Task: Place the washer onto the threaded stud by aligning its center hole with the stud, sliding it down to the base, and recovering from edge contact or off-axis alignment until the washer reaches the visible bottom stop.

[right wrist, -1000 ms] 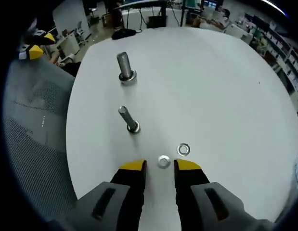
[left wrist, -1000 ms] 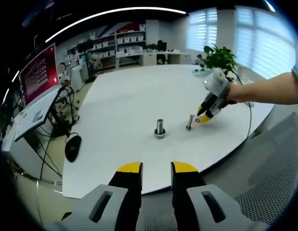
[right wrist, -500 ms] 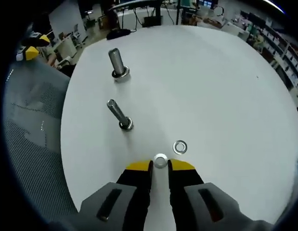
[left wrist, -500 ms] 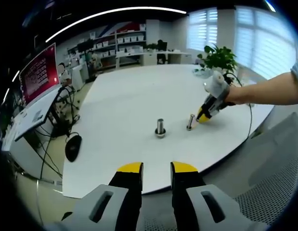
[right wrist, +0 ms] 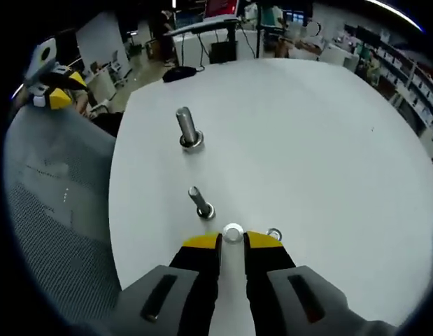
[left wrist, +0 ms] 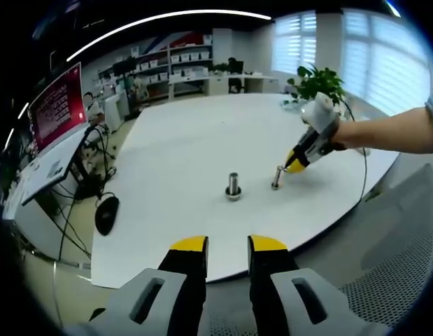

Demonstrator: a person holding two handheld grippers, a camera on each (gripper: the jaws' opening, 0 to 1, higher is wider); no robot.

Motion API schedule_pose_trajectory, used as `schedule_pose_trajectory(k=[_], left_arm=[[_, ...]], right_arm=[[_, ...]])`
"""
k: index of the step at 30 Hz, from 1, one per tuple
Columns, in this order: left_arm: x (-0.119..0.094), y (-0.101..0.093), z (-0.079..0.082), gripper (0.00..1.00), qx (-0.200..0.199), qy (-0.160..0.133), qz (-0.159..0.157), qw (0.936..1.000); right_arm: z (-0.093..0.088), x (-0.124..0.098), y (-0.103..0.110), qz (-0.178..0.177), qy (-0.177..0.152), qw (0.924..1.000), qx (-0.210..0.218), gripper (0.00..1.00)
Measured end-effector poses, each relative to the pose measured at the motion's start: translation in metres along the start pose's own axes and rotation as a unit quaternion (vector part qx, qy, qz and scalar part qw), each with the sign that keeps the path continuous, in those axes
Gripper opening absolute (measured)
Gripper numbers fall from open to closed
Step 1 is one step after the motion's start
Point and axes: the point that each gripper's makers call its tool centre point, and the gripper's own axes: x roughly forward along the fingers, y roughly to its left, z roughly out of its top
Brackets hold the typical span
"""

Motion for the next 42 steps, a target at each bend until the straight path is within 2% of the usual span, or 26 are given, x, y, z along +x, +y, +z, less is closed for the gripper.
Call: schedule_pose_trajectory(k=[7,13,27,35,42], left_arm=[[0.0,0.0,0.0,0.2,0.0,-0.001,0.001,1.0],[0.0,0.0,0.001,0.2,-0.001,-0.002,0.001,1.0],[0.0,-0.001,0.001,0.2,0.003,-0.001,-0.001,1.0],[0.0,-0.001,0.001,0.2,0.003,-0.002,-0.001,1.0],[0.0,-0.001,0.001,0.2,0.002,-0.003,-0.001,1.0]], right_arm=[[0.021,-0.009,0.012,0.009,-0.028,0.9995,-0.012,0.15],[0.029,-0.007,0.023,0.019,-0.031,0.999,-0.025,0.15],[0.027,0.004,0.027,0.015,-0.004,0.9978,-0.065,0.15],[0.027,0.008,0.027,0.014,0.004,0.9972,-0.073,0.15],[0.019,0.015,0.027,0.016,0.029,0.9955,-0.088,0.14]])
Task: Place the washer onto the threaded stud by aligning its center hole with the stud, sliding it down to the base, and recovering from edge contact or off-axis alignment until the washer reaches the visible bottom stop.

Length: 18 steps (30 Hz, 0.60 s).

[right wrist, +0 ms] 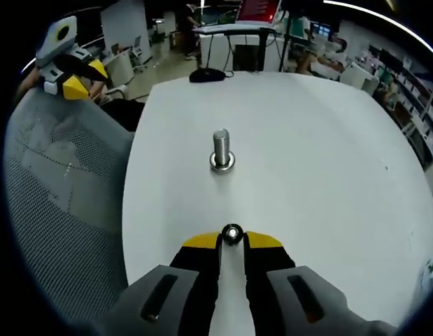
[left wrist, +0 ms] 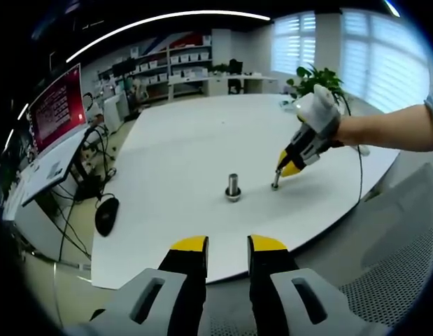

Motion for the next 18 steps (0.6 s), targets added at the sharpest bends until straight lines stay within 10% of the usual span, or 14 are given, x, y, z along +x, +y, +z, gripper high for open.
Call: schedule_pose_trajectory(k=[18], left_arm=[[0.0,0.0,-0.001,0.2,-0.001,0.003,-0.001,1.0]], right_arm=[[-0.03,0.034,-0.003,0.013,0.083,0.9962,-0.021,0.2]])
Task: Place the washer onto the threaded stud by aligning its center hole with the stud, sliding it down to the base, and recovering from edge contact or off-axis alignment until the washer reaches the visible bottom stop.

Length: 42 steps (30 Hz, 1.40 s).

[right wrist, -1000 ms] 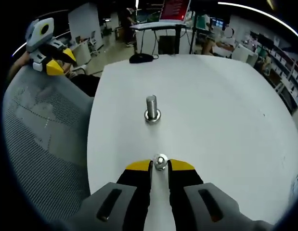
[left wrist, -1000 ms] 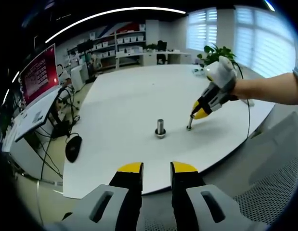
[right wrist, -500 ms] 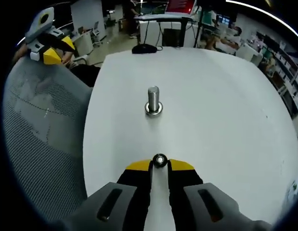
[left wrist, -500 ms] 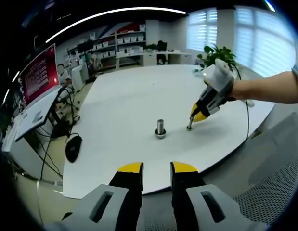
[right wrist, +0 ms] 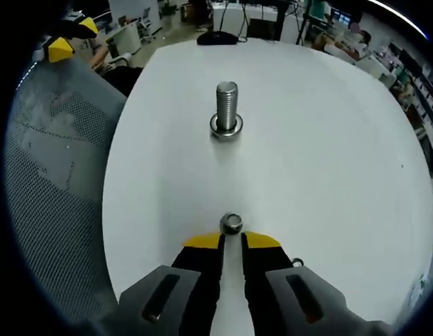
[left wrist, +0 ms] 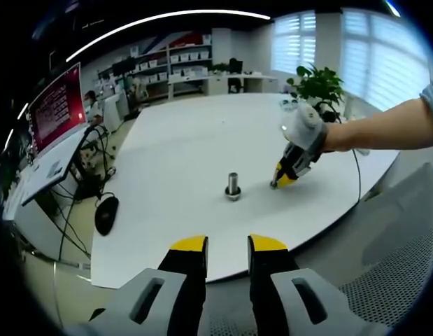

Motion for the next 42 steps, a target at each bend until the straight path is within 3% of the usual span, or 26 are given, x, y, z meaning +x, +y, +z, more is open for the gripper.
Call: schedule_pose_trajectory(k=[6,12,18,30,34,35,36,37,38,40,42], left_arm=[[0.0,0.0,0.0,0.2,0.0,0.0,0.0,1.0],[0.0,0.0,0.0,0.2,0.0,0.001,-0.001,1.0],[0.0,0.0,-0.001,0.2,0.0,0.002,0.0,1.0],[0.0,0.001,-0.001,0.2,-0.001,0.004,0.002,1.0],[0.0,0.001,-0.001,0.2,-0.003,0.004,0.003,1.0],[0.0,0.001,-0.001,0.2,-0.003,0.004,0.003,1.0],[0.0,0.001,-0.001,0.2,-0.003,0.003,0.004,1.0],[0.0,0.001,-0.001,0.2,-0.003,0.003,0.004,1.0],[0.0,0.001,-0.001,0.2,-0.003,0.004,0.004,1.0],[0.0,0.001,-0.002,0.2,-0.002,0.005,0.003,1.0],[0.0,0.001,-0.001,0.2,-0.002,0.004,0.003,1.0]], right_arm=[[-0.012,-0.009,-0.015,-0.015,-0.003,0.9998,0.012,0.22],[-0.032,-0.017,-0.048,-0.044,-0.016,0.9952,0.086,0.21],[-0.05,-0.021,-0.071,-0.06,-0.014,0.9916,0.113,0.21],[-0.036,-0.01,-0.066,-0.039,-0.022,0.9928,0.111,0.18],[-0.035,-0.01,-0.065,-0.041,-0.023,0.9937,0.102,0.14],[-0.035,-0.01,-0.064,-0.041,-0.023,0.9935,0.104,0.11],[-0.043,-0.01,-0.06,-0.029,-0.002,0.9961,0.084,0.03],[-0.039,-0.009,-0.065,-0.051,-0.021,0.995,0.083,0.04],[-0.041,-0.008,-0.068,-0.056,-0.014,0.9964,0.063,0.04],[-0.044,-0.011,-0.066,-0.056,-0.003,0.9959,0.07,0.18],[-0.045,-0.015,-0.062,-0.042,-0.011,0.9962,0.076,0.17]])
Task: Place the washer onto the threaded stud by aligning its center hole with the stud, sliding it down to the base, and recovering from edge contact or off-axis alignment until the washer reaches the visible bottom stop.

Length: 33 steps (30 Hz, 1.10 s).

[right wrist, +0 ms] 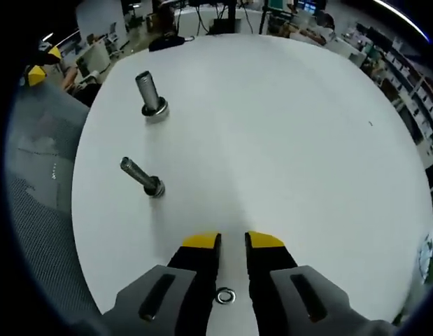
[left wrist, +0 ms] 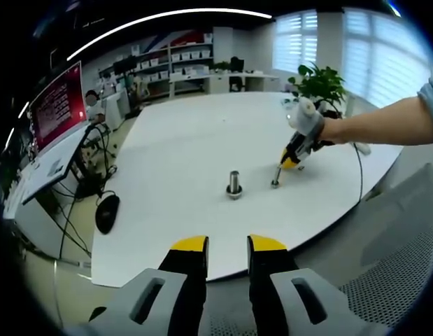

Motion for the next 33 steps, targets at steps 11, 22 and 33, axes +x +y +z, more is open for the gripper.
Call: schedule_pose_trajectory(k=[11,22,33], left_arm=[[0.0,0.0,0.0,0.2,0.001,0.001,0.0,1.0],[0.0,0.0,-0.001,0.2,0.002,0.003,0.0,1.0],[0.0,0.0,-0.001,0.2,0.003,0.005,0.0,1.0]], right_arm=[[-0.037,-0.024,0.009,0.026,0.036,0.999,-0.006,0.19],[-0.063,-0.031,0.011,0.031,0.078,0.9961,-0.028,0.2],[-0.068,-0.03,0.007,0.027,0.082,0.9956,-0.037,0.15]])
